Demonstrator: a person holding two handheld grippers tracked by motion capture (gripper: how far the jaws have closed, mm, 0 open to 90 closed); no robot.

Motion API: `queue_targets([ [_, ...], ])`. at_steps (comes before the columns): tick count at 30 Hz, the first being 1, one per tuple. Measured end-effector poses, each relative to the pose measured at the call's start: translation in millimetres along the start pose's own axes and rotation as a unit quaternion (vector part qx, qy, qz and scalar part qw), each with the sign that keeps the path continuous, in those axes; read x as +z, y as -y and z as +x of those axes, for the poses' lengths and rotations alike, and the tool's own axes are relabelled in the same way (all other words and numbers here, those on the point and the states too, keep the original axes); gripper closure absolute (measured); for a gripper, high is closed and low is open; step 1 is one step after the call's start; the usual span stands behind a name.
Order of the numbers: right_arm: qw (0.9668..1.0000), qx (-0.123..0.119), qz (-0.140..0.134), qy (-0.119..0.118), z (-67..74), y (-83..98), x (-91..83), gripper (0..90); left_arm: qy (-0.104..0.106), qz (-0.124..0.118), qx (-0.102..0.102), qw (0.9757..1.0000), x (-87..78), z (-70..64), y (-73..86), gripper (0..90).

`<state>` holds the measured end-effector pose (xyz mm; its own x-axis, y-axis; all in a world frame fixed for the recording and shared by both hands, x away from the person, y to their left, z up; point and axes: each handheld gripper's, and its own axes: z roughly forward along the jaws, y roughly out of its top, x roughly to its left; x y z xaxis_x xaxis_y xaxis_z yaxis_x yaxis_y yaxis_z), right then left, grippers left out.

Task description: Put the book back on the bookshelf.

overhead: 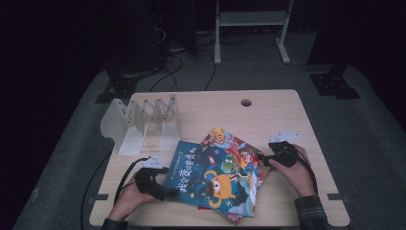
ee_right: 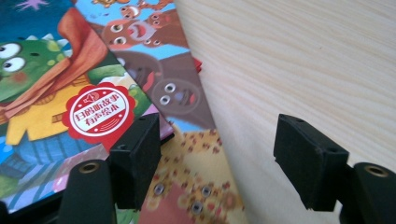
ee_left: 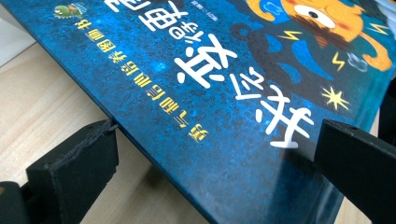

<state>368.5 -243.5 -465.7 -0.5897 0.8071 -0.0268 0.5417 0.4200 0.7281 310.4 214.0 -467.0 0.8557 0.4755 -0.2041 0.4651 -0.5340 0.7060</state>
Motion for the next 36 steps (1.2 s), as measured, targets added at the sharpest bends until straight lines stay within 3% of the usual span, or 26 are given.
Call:
queue_targets([
  [5,1.0,0.001,0.002,0.001,0.2,-1.7,1.5,32.3,0.003,-0.002,-0.001,1.0,-0.8,-0.8,1.6,0.0],
  [9,0.9999,0.006,-0.012,-0.006,5.6,-0.2,-9.8,47.7,0.005,-0.002,-0.005,1.0,-1.4,0.2,2.4,0.0],
  [10,0.9997,0.012,-0.012,-0.019,6.4,0.9,-13.6,52.8,0.003,-0.002,-0.006,1.0,-1.8,0.2,2.5,0.0],
  [11,0.9986,0.017,-0.013,-0.048,9.5,3.7,-20.9,62.3,0.002,-0.002,-0.007,1.0,-2.8,0.8,3.0,0.0],
  [13,0.9982,0.016,-0.021,-0.054,11.9,5.8,-24.8,67.3,-0.002,-0.003,-0.007,1.0,-3.6,1.6,3.3,0.0],
  [16,0.9949,0.009,-0.013,-0.1,21.5,14.2,-31.7,78.0,-0.005,-0.008,-0.016,0.9998,-6.1,3.5,4.3,0.0],
  [25,0.991,-0.012,0.012,-0.132,35.7,23.3,-29.3,88.9,-0.015,-0.021,-0.029,0.9992,-10.9,6.9,7.3,0.0],
  [31,0.9897,-0.012,0.014,-0.142,42.7,24.8,-31.4,89.3,-0.013,-0.026,-0.039,0.9988,-13.9,8.9,11.5,0.0],
  [36,0.9881,-0.025,0.013,-0.151,52.1,19.1,-26.0,89.2,-0.018,-0.027,-0.046,0.9984,-17.5,11.5,16.8,0.0],
])
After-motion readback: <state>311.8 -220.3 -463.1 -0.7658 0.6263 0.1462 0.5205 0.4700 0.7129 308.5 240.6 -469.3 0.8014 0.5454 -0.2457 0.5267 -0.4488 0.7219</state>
